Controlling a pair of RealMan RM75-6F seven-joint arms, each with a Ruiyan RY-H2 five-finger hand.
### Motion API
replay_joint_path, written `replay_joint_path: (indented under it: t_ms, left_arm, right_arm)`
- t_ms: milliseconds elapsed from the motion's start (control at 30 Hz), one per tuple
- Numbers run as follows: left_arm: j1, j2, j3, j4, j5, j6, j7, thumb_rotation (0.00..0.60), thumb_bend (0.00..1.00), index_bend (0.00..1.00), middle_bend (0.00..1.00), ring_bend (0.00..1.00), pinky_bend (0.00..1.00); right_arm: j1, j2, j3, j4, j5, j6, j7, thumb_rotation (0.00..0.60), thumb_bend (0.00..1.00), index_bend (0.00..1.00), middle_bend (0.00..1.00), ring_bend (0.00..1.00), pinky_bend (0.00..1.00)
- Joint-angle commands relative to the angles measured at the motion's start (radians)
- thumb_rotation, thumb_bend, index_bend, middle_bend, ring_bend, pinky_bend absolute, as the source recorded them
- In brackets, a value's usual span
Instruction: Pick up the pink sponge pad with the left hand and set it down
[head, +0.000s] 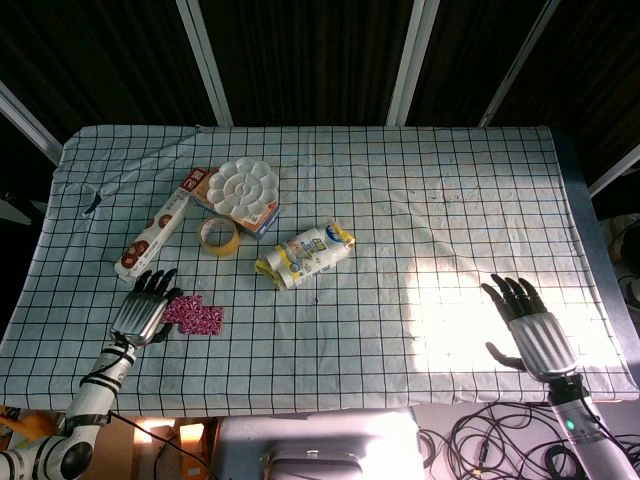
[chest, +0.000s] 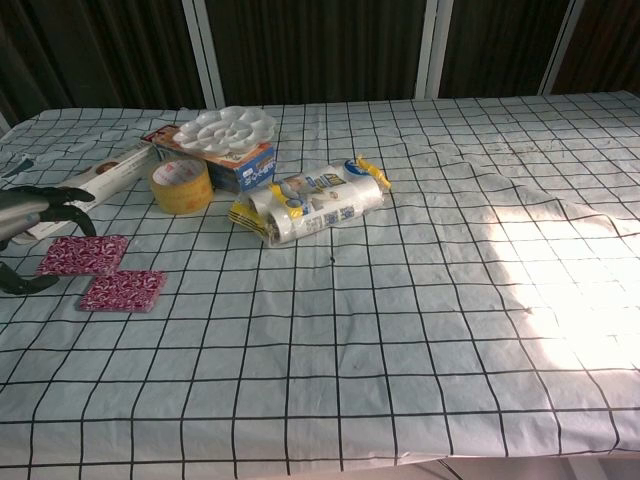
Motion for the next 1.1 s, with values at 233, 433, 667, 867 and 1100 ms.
replay_joint_path:
  t_ms: [233, 433, 667, 867, 1100]
  left_arm:
    - [0.035, 0.027, 0.000, 0.115, -0.078, -0.079, -0.092, 0.600, 0.36, 0.46, 0.02, 0.00, 0.00]
    - [0.038, 0.001, 0.009, 0.168, -0.074, -0.120, -0.119, 0.600, 0.36, 0.28, 0.02, 0.00, 0.00]
    - [0.042, 0.015, 0.010, 0.131, -0.050, -0.107, -0.115, 0.600, 0.37, 0.01, 0.00, 0.00, 0.00]
    - [0.047, 0.035, 0.009, 0.078, -0.025, -0.071, -0.095, 0.600, 0.37, 0.05, 0.00, 0.00, 0.00]
    - [0.021, 0.053, 0.005, -0.061, 0.022, -0.049, -0.020, 0.600, 0.37, 0.20, 0.00, 0.00, 0.00]
  right_arm:
    - [-0.003, -0.001, 0.003, -0.002, -0.001, 0.001, -0.003, 0.600, 0.19, 0.00, 0.00, 0.00, 0.00]
    - [-0.003, -0.006, 0.003, -0.003, 0.003, -0.007, -0.014, 0.600, 0.19, 0.00, 0.00, 0.00, 0.00]
    - [-0.007, -0.005, 0.006, -0.006, 0.006, -0.004, -0.013, 0.600, 0.19, 0.00, 0.00, 0.00, 0.00]
    - [-0.009, -0.002, 0.006, -0.007, 0.002, 0.000, -0.009, 0.600, 0.19, 0.00, 0.00, 0.00, 0.00]
    - [-0.011, 0.002, 0.004, -0.009, -0.007, 0.004, 0.000, 0.600, 0.19, 0.00, 0.00, 0.00, 0.00]
